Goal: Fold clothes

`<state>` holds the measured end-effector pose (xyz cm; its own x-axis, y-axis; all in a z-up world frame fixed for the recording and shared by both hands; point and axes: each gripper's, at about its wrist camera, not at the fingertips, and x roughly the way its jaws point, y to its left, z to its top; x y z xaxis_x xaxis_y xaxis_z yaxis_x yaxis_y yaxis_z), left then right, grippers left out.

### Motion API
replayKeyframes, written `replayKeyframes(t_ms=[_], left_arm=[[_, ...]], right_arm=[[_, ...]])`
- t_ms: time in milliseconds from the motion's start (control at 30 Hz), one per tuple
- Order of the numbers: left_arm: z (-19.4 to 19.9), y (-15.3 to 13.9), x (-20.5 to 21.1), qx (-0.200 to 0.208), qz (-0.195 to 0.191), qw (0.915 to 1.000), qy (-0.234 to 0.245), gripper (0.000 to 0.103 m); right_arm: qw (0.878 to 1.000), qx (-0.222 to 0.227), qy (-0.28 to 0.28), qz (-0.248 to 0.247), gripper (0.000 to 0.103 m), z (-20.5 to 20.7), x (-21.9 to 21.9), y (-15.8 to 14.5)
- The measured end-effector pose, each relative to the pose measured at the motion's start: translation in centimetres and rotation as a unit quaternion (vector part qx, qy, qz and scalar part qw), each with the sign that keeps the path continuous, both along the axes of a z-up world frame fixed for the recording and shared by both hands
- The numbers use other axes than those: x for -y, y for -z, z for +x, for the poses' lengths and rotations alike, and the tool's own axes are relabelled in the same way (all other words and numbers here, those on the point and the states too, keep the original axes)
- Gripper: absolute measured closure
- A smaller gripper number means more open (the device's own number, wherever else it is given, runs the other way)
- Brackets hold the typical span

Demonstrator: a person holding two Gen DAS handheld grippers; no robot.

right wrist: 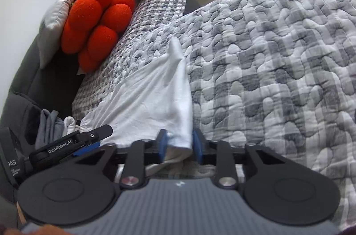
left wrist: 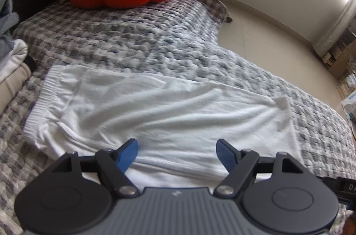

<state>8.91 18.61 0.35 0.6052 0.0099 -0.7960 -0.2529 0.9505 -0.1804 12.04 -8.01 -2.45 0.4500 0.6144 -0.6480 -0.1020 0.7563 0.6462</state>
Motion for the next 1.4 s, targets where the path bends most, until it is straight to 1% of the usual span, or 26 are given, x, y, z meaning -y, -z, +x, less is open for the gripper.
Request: replayKeyframes(t_ms=[33,67,167,333,500,567,667,767,1000,1100,1133,1233,1400], left_arm=[[0.0,0.1,-0.4,-0.001,-0.003,1.0,-0.006,0.024],[0.1,0.2,-0.8,-0.002,-0.01,0.9999,-0.008,0.024],[-0.1,0.1,-1.4,0.001,-0.023,0.9997,-0.005,0.024],[-0.4,-0.3,-3.1,-0.002,-0.03,0.9988,-0.04,0.024],[-0.9,-0.5,-5.1,0.001,-0.072,0.9952,-0.067,0.024],[-1.1,-0.8,-5.0,0.008,-0.076,0.9947,-0.068,0.025],[-0.7,-0.8,-3.3,0.007,-0.054,0.9973,-0.049,0.025],[-0.4,-0.5,-2.0,-0.003,-0.047,0.9983,-0.034,0.025],[-0.1,-0.2,-0.9,-0.012,-0.01,0.9997,-0.019,0.024],[-0.2,-0.4,-0.8,-0.011,-0.007,0.9998,-0.016,0.024],[-0.2,-0.4,-0.8,-0.011,-0.008,0.9998,-0.016,0.024],[-0.1,-0.3,-0.6,-0.012,-0.004,0.9998,-0.014,0.024],[-0.2,-0.3,-0.3,-0.013,0.006,0.9998,-0.011,0.024]], right_arm=[[1.0,0.003,0.002,-0.002,0.091,0.0,-0.1,-0.1],[1.0,0.006,0.004,-0.004,0.092,-0.1,-0.1,-0.1],[1.0,0.015,0.009,-0.01,0.093,-0.2,-0.3,-0.3],[0.999,0.031,0.019,-0.019,0.093,-0.5,-0.5,-0.6],[0.998,0.047,0.027,-0.018,0.093,-0.8,-0.6,-1.1],[0.998,0.054,0.03,-0.015,0.093,-1.0,-0.6,-1.4],[0.998,0.059,0.027,-0.021,0.092,-1.1,-1.2,-1.6],[0.997,0.057,0.024,-0.035,0.092,-1.2,-1.4,-1.4],[0.997,0.056,0.018,-0.042,0.091,-1.2,-1.2,-1.1],[0.998,0.05,0.015,-0.044,0.089,-1.1,-1.4,-0.9],[0.998,0.047,0.016,-0.041,0.086,-1.1,-1.4,-0.9],[0.999,0.032,0.021,-0.015,0.086,-1.0,-0.9,-0.8],[0.999,0.033,0.022,-0.021,0.086,-1.0,-1.0,-0.9]])
